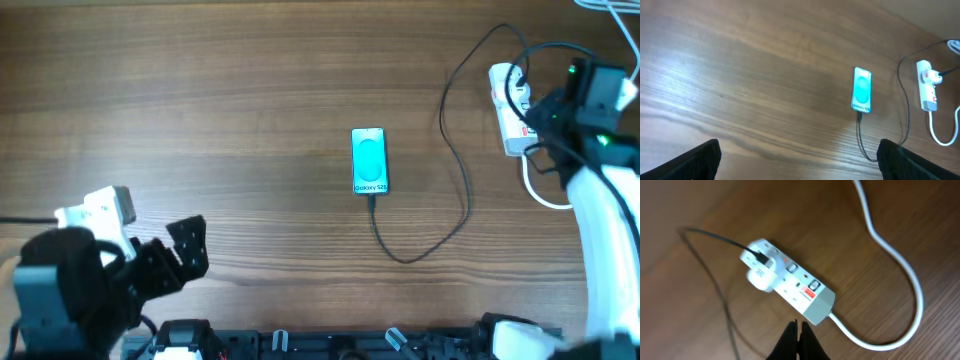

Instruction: Plug charger to phone and switch on socket

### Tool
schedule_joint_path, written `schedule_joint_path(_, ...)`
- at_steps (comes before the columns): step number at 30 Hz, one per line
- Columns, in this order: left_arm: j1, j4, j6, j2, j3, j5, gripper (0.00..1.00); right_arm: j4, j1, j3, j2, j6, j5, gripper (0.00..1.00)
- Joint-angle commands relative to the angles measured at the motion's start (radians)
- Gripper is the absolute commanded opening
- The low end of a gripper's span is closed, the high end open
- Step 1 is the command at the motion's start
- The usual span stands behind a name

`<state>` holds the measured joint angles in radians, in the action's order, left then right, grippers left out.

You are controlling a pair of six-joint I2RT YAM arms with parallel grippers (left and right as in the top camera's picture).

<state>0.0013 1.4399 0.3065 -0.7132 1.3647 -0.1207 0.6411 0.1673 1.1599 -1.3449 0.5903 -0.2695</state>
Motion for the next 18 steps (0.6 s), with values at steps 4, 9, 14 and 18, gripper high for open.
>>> schedule_joint_path(4,0.000,-0.031,-0.091,0.324,-0.003,-0.001,1.00,0.057,-0.001,-0.001,0.301,0.012,0.148,0.04)
schedule_joint_path(9,0.000,-0.042,-0.090,0.550,-0.003,-0.016,1.00,0.094,-0.001,-0.001,0.475,0.011,0.178,0.04)
schedule_joint_path(14,0.002,-0.146,-0.091,0.589,-0.022,0.047,1.00,0.109,-0.001,-0.001,0.599,0.011,0.178,0.05)
schedule_joint_path(18,0.002,-0.299,-0.090,0.589,-0.191,0.111,1.00,0.113,-0.001,-0.001,0.632,0.011,0.179,0.04)
